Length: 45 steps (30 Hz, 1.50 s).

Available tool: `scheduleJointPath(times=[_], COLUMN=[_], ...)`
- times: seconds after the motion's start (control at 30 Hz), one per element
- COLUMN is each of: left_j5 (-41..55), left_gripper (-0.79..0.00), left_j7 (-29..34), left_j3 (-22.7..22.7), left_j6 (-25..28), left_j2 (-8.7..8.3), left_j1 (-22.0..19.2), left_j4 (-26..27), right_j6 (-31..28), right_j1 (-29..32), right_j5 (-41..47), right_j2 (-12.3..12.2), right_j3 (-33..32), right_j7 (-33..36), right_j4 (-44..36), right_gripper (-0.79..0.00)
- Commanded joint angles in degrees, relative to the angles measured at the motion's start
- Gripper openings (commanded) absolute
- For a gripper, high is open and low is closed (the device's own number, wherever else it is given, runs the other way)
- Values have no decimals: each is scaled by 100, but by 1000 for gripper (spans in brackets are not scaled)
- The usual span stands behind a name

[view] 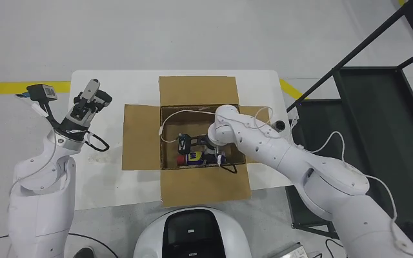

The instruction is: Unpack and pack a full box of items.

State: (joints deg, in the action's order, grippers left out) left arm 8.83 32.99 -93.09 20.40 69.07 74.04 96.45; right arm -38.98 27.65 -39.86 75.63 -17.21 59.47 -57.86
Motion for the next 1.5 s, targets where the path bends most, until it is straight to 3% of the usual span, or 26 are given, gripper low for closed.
scheduleJointPath(times=[0.0,0.57,0.6,0.63,0.67,0.7,1.17,1.47], left_j5=[0,0,0,0,0,0,0,0], left_gripper=[0,0,0,0,0,0,0,0], left_j7=[0,0,0,0,0,0,0,0], left_j3=[0,0,0,0,0,0,0,0], left_j6=[0,0,0,0,0,0,0,0], left_j2=[0,0,0,0,0,0,0,0], left_j1=[0,0,0,0,0,0,0,0], left_j4=[0,0,0,0,0,0,0,0], right_j6=[67,116,91,75,57,27,-220,-437], right_j1=[4,-31,-38,-45,-56,-68,-135,13], right_j5=[23,-123,-141,-151,-166,-176,-293,-441], right_j2=[47,521,543,562,579,593,580,164], right_j3=[0,181,189,191,188,183,10,-454], right_j7=[-52,-142,-144,-150,-164,-181,-187,-328], right_j4=[78,811,846,888,928,956,943,98], right_gripper=[0,0,-49,-385,-514,-785,-785,-785])
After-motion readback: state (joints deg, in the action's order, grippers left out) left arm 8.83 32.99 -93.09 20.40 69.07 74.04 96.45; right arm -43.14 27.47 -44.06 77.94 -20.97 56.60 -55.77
